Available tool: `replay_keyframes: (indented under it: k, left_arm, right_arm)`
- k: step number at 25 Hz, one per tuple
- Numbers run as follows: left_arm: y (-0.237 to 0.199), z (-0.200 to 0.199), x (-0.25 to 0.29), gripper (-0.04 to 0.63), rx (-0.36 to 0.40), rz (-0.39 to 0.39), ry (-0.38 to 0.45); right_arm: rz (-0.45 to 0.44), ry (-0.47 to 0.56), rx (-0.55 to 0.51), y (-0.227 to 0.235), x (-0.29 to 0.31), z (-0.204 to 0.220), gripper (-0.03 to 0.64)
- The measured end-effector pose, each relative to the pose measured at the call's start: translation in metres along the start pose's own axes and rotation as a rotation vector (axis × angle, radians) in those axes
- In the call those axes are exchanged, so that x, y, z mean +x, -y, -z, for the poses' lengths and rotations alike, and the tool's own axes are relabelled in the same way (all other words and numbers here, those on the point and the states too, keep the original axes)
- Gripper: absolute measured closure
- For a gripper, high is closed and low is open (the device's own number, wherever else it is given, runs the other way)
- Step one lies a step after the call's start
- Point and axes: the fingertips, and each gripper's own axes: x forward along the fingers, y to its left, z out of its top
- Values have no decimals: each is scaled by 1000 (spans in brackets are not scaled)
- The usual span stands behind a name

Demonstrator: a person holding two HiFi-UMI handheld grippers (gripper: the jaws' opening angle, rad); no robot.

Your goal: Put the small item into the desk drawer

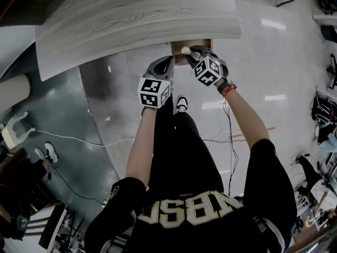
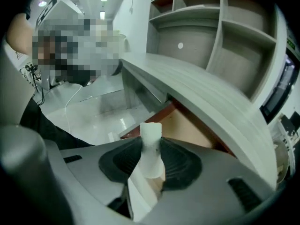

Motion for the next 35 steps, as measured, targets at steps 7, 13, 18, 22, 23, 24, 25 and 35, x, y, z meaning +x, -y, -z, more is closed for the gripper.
replay_keyframes:
  k: [7,13,18,22,23,24,25,35]
  left_arm:
    - [-3,0,11,583,0,6,3]
    - [-7,-1,14,583,1,15,21]
    - [-8,4,19,583,-12,20,16]
    - [-14,7,20,583,-22,24,16]
    - [-16,8,19,583,-25,24,16]
    - [-18,9,18,583,-27,23,15]
    - [-19,10,18,583,-28,21,13]
    - [-22,5,19,583,-29,-1,6]
  right_arm:
    - [-17,-67,-35,2,25,17,480]
    - [-10,-89,-29,7,42,22,480]
    - [-21,-117,-38,4,52,29,480]
    - [-37,-141,-41,1,63,31,480]
    - [-40,-149,-42,0,66,32,480]
    - [-43,-154,-39,-1,69,32,480]
    - [-47,-158,-32,0,71,33,480]
    - [-64,-173,26,4,74,43,454]
